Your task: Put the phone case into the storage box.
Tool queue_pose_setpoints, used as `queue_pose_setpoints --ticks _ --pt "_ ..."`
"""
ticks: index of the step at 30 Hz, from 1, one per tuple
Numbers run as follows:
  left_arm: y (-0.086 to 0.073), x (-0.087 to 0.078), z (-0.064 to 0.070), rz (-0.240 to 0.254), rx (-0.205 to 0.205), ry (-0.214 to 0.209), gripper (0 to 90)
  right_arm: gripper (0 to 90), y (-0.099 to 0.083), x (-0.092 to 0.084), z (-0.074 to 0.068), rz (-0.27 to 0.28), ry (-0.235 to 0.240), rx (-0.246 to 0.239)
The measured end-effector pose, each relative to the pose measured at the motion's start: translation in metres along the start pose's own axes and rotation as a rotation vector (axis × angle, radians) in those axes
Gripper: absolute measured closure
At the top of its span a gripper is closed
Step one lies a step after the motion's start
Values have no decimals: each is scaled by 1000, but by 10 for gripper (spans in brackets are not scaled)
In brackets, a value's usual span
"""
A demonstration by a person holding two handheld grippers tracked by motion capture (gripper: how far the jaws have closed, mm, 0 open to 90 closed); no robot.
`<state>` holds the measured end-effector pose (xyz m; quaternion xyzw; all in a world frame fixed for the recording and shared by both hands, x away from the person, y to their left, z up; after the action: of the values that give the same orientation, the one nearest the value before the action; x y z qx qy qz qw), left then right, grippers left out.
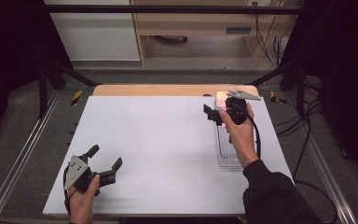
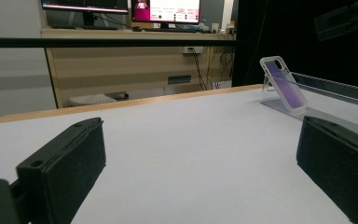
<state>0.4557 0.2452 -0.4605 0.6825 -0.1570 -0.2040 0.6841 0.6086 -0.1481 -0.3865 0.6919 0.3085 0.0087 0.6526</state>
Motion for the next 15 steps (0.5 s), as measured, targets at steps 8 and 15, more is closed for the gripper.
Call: queue_pose_setpoints --ticks 8,15 --pt "0 -1 -2 4 -10 4 7 43 0 -14 -7 -4 33 -21" --pt "0 -1 -1 -2 -6 4 7 44 -2 -23 -7 -21 41 -32"
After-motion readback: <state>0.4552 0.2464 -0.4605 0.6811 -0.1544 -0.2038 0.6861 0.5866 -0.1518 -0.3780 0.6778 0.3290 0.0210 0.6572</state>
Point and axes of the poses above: each handheld gripper's, and its own axes: x roughly forward along the jaws, y roughly out of its top, z roughly to its right, the point moved 6 cm from there along x, roughly forward along the jaws
